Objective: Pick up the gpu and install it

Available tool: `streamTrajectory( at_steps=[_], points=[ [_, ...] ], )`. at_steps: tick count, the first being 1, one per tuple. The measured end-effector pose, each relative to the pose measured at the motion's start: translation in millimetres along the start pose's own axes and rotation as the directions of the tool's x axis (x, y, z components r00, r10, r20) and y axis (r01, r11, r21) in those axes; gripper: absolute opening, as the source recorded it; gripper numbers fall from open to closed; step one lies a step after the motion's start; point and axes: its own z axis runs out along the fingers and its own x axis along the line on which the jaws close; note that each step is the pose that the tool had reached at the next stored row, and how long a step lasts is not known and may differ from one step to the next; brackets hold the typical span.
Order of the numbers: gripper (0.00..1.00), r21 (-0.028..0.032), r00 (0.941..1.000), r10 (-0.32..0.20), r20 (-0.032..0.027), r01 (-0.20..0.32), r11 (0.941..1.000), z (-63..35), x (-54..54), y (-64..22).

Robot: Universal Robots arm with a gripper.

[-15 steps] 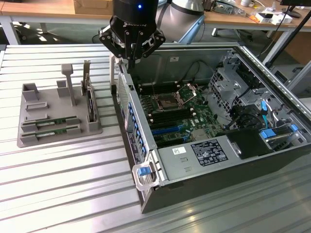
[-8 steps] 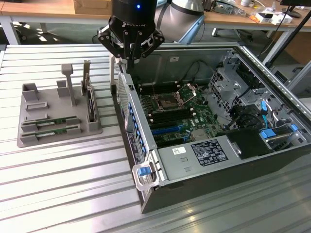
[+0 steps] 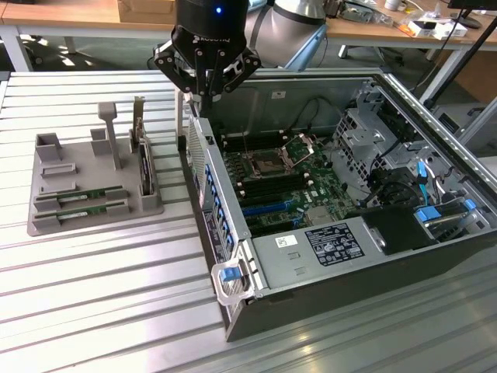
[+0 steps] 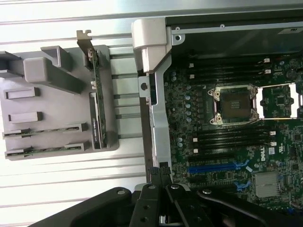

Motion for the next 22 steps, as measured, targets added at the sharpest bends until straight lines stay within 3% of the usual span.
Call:
streamTrajectory(
  at_steps=[22],
  points=[
    [0.11,0.0000,1.0000,0.000,0.0001,0.000,1.0000,-0.2,7.0,-0.5]
  ],
)
